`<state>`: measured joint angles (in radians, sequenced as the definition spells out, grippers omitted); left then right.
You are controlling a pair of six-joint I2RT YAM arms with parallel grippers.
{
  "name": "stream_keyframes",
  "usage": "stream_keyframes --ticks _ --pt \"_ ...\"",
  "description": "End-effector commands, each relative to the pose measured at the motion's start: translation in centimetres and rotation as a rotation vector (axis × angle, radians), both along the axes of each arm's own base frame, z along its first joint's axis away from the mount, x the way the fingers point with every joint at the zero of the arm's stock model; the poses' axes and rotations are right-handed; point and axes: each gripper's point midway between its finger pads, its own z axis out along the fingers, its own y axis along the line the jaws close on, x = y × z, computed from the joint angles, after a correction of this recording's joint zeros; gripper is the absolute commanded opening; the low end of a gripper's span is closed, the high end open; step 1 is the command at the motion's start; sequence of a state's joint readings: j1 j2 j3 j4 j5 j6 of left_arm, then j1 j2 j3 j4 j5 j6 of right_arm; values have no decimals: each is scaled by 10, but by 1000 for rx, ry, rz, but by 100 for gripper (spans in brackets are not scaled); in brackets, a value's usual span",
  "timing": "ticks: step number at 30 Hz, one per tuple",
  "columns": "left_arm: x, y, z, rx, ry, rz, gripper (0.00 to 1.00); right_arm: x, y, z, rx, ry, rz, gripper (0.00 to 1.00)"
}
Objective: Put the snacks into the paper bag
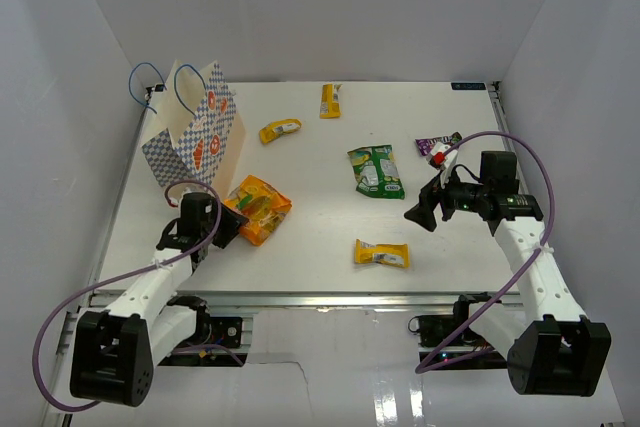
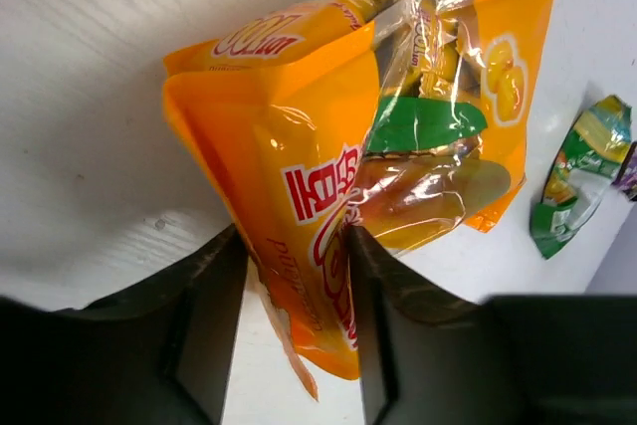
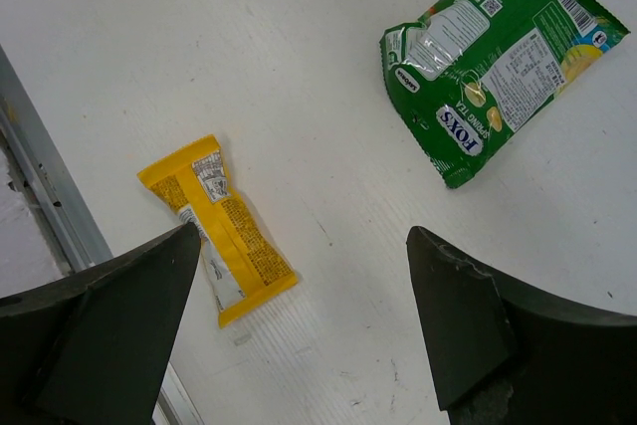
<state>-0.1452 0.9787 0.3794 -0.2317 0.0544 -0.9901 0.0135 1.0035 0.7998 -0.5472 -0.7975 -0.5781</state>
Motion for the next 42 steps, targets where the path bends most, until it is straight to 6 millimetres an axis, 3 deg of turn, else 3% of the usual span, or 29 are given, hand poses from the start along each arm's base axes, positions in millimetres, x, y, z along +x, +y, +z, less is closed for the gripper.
stream_keyframes --ticks 1,7,10,12,21,22,24,25,27,28,30,31,34,35,37,38,39,41,42 --pt "2 3 1 30 -45 1 51 1 4 6 25 -24 22 90" --pt "-4 3 6 53 -108 -45 13 -1 5 7 30 -26 30 90" --pt "-8 -2 17 60 -175 -111 1 -3 6 9 36 -29 35 90" --pt "-10 -10 31 61 -231 -175 0 -3 7 10 38 -29 37 90" --pt "-12 -20 164 44 -553 -244 0 -4 10 13 60 -35 53 90" --pt "-10 -19 189 44 -600 -232 0 -3 10 13 62 -39 54 90" --pt "-5 -18 210 43 -629 -218 0 -3 11 14 67 -40 54 90" --pt "-3 -16 240 51 -690 -206 0 -3 11 15 71 -39 56 90" --pt "5 -16 262 62 -717 -203 0 -3 12 15 72 -45 57 90" --pt "6 -14 293 79 -779 -194 0 -3 12 15 74 -45 58 90" --pt "16 -13 316 102 -806 -187 0 -4 12 15 75 -49 60 90" --pt "15 -9 350 123 -874 -173 0 -3 12 16 75 -51 59 90" --pt "27 -4 387 162 -925 -142 0 -5 12 16 75 -57 61 90" --pt "24 3 420 187 -990 -105 0 -5 12 15 76 -56 61 90" --pt "38 12 440 233 -1013 -57 0 -6 12 14 78 -57 62 90" --pt "35 21 470 278 -1076 -14 0 -6 13 14 79 -57 64 90" --pt "49 23 472 308 -1064 -5 0 -6 13 14 80 -56 65 90" --pt "58 31 490 357 -1081 40 0 -6 13 16 84 -62 66 90" --pt "55 35 513 393 -1131 55 0 -6 13 16 83 -64 67 90"
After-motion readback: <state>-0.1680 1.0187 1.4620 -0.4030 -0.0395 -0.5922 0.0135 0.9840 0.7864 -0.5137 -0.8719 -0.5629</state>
